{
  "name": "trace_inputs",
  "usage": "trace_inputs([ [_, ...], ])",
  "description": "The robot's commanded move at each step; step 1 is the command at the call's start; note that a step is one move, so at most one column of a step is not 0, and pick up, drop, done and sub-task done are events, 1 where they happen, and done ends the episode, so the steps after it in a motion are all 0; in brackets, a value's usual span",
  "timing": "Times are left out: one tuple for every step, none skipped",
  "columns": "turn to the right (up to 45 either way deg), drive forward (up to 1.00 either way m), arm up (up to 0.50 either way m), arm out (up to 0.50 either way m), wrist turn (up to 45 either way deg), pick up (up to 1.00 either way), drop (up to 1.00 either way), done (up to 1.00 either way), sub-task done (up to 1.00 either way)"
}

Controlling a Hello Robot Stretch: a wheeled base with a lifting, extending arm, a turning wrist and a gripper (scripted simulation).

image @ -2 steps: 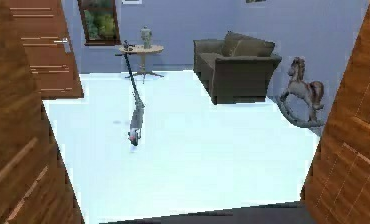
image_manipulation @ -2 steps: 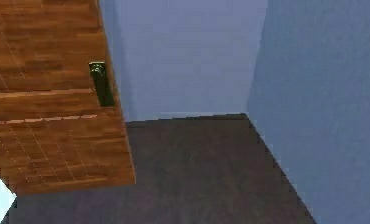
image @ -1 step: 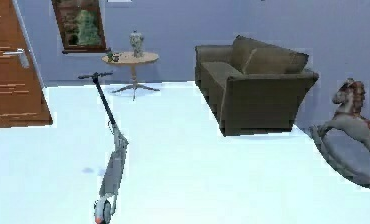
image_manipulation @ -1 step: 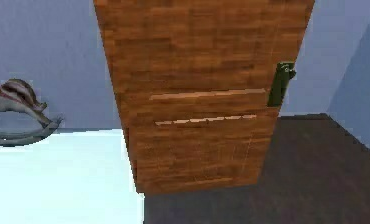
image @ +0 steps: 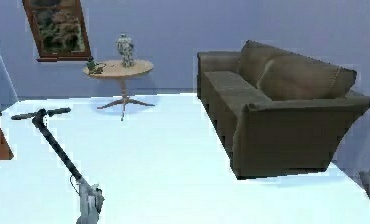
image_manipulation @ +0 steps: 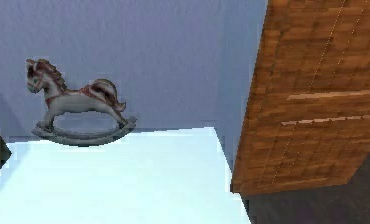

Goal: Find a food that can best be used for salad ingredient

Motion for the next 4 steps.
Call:
trace_inputs([
  [-6.0,0.00,0.00,0.00,0.0,0.00,0.00,0.00,0.00],
  [0.0,1.00,0.00,0.00,0.0,0.00,0.00,0.00,0.00],
  [-6.0,0.00,0.00,0.00,0.0,0.00,0.00,0.00,0.00],
  [0.0,0.50,0.00,0.00,0.0,0.00,0.00,0.00,0.00],
])
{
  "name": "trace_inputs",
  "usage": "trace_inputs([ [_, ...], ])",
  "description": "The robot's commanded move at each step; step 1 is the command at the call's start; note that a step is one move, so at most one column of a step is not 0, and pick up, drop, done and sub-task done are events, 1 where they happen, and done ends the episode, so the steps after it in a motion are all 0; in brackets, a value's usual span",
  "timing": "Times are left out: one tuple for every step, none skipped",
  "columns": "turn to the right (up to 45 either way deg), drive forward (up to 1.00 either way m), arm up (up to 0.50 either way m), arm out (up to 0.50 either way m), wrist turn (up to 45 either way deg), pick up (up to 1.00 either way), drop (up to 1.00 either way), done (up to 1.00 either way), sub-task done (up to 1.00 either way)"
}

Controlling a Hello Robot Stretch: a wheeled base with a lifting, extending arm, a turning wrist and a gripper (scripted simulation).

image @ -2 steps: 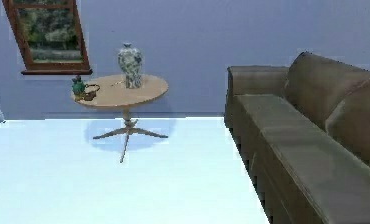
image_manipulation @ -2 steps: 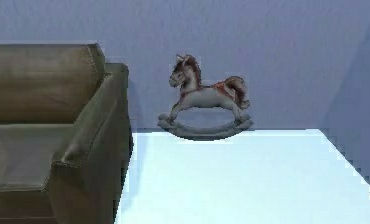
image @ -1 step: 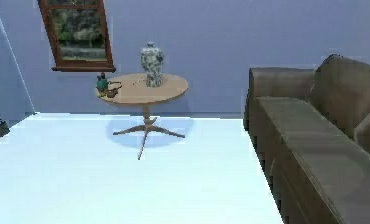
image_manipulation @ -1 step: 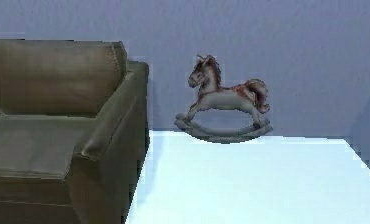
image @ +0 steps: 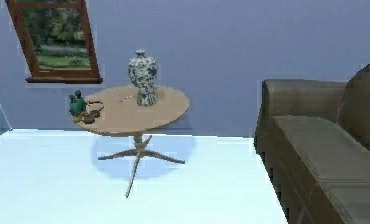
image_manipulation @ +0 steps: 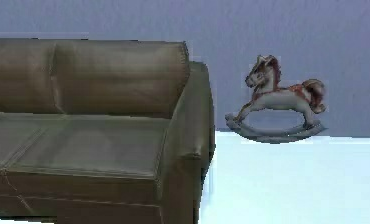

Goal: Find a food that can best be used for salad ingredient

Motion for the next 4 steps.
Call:
trace_inputs([
  [-39.0,0.00,0.00,0.00,0.0,0.00,0.00,0.00,0.00],
  [0.0,0.35,0.00,0.00,0.0,0.00,0.00,0.00,0.00],
  [-42.0,0.00,0.00,0.00,0.0,0.00,0.00,0.00,0.00],
  [0.0,0.55,0.00,0.00,0.0,0.00,0.00,0.00,0.00],
])
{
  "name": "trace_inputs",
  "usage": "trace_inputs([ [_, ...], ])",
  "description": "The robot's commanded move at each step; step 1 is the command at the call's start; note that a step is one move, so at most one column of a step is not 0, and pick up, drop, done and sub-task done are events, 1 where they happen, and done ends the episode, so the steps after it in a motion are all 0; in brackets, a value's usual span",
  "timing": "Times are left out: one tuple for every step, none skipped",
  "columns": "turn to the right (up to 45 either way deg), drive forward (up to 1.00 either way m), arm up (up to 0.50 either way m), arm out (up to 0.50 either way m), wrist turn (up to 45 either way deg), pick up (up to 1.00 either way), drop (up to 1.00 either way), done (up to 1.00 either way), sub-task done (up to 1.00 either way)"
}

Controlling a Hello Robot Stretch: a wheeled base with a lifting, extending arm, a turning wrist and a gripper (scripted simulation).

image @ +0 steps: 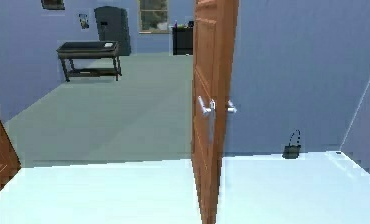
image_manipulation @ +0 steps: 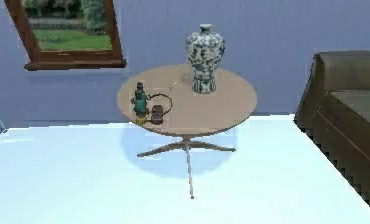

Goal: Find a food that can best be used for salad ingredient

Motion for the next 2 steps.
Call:
trace_inputs([
  [-30.0,0.00,0.00,0.00,0.0,0.00,0.00,0.00,0.00],
  [0.0,0.60,0.00,0.00,0.0,0.00,0.00,0.00,0.00],
])
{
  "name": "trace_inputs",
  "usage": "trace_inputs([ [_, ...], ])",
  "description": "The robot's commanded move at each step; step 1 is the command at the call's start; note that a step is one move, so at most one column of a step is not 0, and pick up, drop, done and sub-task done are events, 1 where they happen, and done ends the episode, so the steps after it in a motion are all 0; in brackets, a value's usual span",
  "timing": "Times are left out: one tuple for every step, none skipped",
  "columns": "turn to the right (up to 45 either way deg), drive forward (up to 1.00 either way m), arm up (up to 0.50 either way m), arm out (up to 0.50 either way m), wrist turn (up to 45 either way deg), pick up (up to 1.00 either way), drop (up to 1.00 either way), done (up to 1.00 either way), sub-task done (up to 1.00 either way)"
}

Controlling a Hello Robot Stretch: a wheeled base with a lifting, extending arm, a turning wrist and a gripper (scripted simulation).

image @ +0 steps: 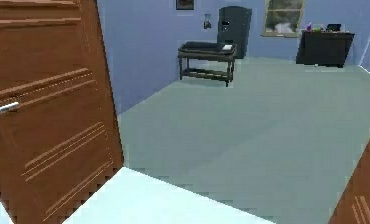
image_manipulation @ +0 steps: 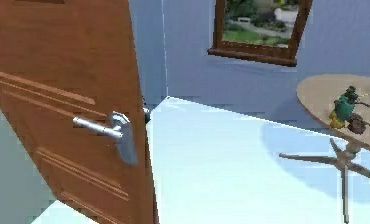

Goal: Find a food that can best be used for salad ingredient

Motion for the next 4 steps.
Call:
trace_inputs([
  [15.0,0.00,0.00,0.00,0.0,0.00,0.00,0.00,0.00],
  [0.0,1.00,0.00,0.00,0.0,0.00,0.00,0.00,0.00],
  [6.0,0.00,0.00,0.00,0.0,0.00,0.00,0.00,0.00],
  [0.0,0.50,0.00,0.00,0.0,0.00,0.00,0.00,0.00],
])
